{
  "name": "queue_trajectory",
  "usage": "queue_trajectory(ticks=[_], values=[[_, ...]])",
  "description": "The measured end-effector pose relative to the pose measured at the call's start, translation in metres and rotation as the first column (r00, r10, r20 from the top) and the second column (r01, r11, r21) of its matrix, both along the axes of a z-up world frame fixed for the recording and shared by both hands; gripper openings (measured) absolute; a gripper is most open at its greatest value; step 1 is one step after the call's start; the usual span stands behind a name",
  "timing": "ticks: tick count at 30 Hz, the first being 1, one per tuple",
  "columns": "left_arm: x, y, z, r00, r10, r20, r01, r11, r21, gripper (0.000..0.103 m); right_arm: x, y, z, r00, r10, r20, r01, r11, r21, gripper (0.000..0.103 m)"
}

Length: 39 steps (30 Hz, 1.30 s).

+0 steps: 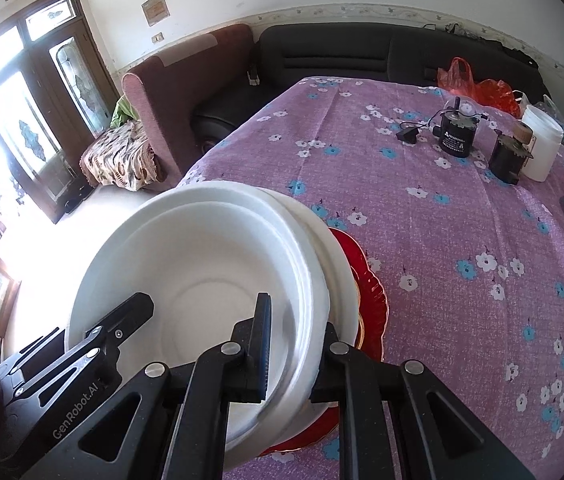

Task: Organize plates and bowls
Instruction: 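Lower the small white bowl into the top white bowl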

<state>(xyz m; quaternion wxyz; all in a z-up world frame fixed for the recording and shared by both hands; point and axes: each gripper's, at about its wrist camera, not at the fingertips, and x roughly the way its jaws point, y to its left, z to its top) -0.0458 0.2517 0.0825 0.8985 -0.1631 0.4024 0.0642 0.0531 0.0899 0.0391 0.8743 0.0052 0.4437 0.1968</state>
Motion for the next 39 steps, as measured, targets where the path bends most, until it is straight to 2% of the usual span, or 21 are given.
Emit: queue_trajectory(ticks=[10,13,20,23,33,39], values=[[-0.001,0.005,-0.001,1.000,0.004,0.004,-0.004,1.000,-0.009,0.019,-0.003,0.001,0.004,0.999,0.002,0.045,-0.002,1.000,0.010,0.016],[-0.002,0.004,-0.001,1.000,0.000,0.007,0.001,1.000,-0.009,0.019,-0.002,-0.002,0.007,0.999,-0.003,0.043,0.001,0.999,0.035,0.025],[-0.004,0.004,0.000,1.000,0.002,0.007,-0.002,1.000,-0.010,0.019,-0.004,-0.004,0.012,0.998,-0.012,0.064,0.009,0.999,0.042,0.027],[-0.004,0.005,0.001,1.000,0.000,0.007,0.000,1.000,-0.009,0.020,-0.007,-0.006,0.016,0.997,-0.015,0.073,0.011,0.999,0.053,0.037],[-0.006,0.005,0.000,1.000,0.003,0.004,-0.003,1.000,-0.013,0.021,-0.008,-0.017,0.027,0.995,-0.034,0.096,0.025,0.995,0.095,0.038],[-0.008,0.008,-0.001,1.000,0.012,0.004,-0.011,1.000,-0.022,0.028,-0.010,-0.036,0.034,0.991,-0.074,0.112,0.060,0.991,0.122,0.039]])
